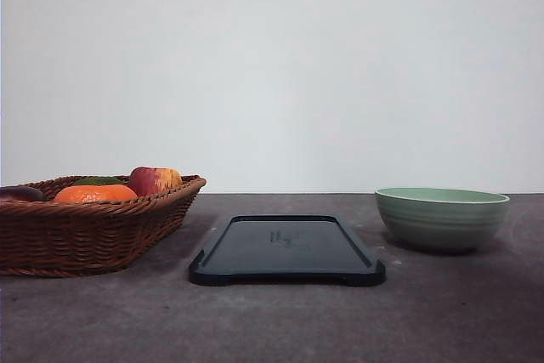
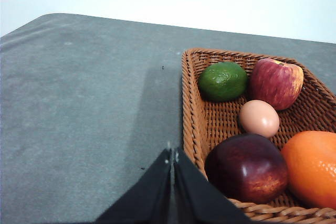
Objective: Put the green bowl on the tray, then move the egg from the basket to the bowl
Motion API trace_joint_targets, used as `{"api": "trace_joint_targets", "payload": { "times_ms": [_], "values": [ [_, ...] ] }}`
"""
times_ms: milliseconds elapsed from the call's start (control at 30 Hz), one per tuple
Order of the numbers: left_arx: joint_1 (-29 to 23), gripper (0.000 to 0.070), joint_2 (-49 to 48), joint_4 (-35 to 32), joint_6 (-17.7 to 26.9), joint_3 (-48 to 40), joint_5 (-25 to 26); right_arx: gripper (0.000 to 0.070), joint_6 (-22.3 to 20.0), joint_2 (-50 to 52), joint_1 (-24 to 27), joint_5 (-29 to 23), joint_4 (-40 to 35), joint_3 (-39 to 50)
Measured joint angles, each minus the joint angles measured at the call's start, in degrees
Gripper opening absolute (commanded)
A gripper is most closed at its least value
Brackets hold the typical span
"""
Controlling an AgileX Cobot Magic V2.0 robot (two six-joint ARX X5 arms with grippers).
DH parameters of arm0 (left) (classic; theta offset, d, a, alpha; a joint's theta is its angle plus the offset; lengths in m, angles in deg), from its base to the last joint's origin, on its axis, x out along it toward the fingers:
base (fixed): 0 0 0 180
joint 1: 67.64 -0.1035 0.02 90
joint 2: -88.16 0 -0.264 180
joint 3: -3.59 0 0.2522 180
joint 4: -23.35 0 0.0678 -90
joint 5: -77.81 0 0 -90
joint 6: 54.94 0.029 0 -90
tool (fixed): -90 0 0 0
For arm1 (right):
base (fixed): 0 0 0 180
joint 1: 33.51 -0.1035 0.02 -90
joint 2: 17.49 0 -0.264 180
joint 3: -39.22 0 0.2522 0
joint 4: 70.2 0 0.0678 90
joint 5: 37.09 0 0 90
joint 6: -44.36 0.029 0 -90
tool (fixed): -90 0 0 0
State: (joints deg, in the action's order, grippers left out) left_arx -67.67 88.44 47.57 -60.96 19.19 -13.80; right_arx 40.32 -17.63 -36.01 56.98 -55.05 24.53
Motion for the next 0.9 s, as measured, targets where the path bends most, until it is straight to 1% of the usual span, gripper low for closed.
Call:
{"api": "trace_joint_targets", "payload": {
  "times_ms": [133,200,267,367,467,500,633,700,800,900],
  "values": [
    [0.0,0.0,0.0,0.0,-1.7,0.0,0.0,0.0017,0.1,0.0,0.0,0.3,-2.7,0.0],
    [0.0,0.0,0.0,0.0,-3.4,0.0,0.0,0.0017,0.3,0.0,0.0,0.3,-4.6,0.0],
    [0.0,0.0,0.0,0.0,-5.7,0.0,0.0,0.0017,1.1,0.0,0.0,0.3,-5.7,0.0],
    [0.0,0.0,0.0,0.0,-10.2,0.0,0.0,0.0005,3.7,0.0,0.0,-0.7,-6.0,0.0],
    [0.0,0.0,0.0,0.0,-15.6,0.0,0.0,0.0005,8.3,0.0,0.0,-3.7,-5.8,0.0],
    [0.0,0.0,0.0,0.0,-18.3,0.0,0.0,0.0005,10.4,0.0,0.0,-4.3,-5.5,0.0],
    [0.0,0.0,0.0,-0.1,-27.9,0.0,0.0,0.0005,18.3,0.0,0.0,-4.3,-5.3,0.0],
    [0.0,0.0,0.0,-0.6,-31.4,0.0,0.0,0.0005,22.4,0.0,0.0,-4.3,-5.3,0.0],
    [0.0,0.0,0.0,-5.6,-33.6,0.0,0.0,0.0005,28.2,0.0,0.0,-3.4,-5.3,0.0],
    [0.0,0.0,0.0,-11.5,-33.9,0.0,0.0,0.0005,31.1,0.0,0.0,-0.9,-5.3,0.0]
  ]
}}
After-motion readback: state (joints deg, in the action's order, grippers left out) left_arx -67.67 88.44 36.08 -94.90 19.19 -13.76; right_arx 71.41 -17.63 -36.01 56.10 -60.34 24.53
